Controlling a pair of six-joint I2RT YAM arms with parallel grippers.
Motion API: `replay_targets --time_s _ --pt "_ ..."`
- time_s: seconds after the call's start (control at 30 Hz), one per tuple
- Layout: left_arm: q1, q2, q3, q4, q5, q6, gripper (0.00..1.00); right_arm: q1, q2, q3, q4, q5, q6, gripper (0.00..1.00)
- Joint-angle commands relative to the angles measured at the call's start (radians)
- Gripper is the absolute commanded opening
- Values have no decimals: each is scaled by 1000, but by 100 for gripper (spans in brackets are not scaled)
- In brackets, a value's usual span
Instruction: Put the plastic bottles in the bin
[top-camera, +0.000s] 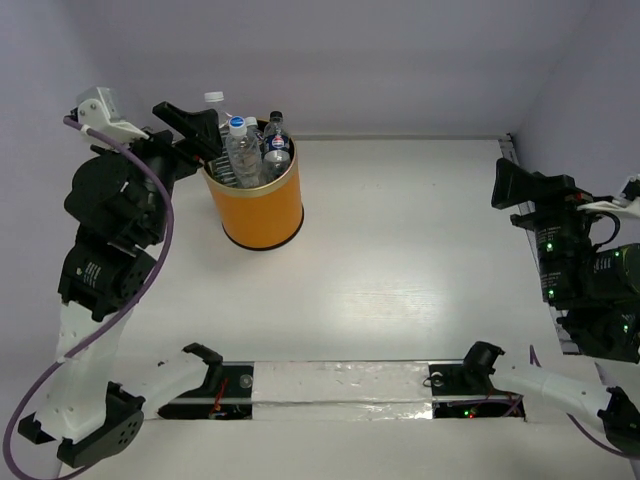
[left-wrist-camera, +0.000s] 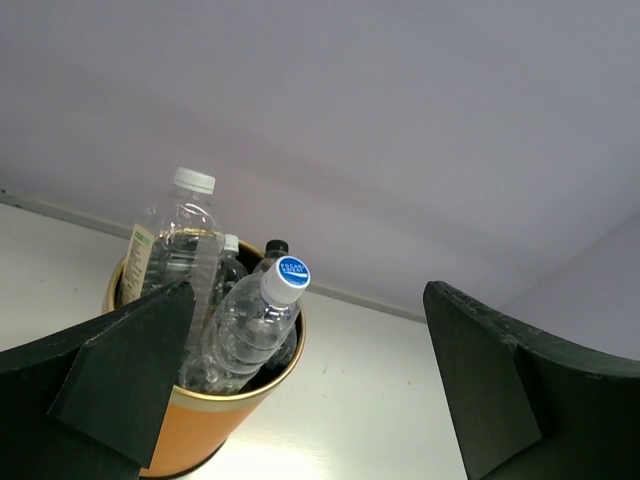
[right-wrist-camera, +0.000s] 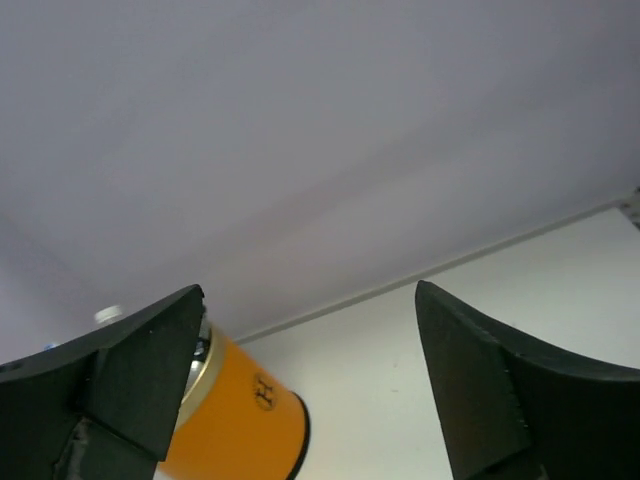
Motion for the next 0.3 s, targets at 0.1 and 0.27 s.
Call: replay_targets --time_s 0.1,0.27 --pt "7 -74 -35 101 3 62 99 -1 -13 -36 -32 160 2 96" --pt "7 -65 -52 64 19 56 99 -1 22 -9 -81 126 39 97"
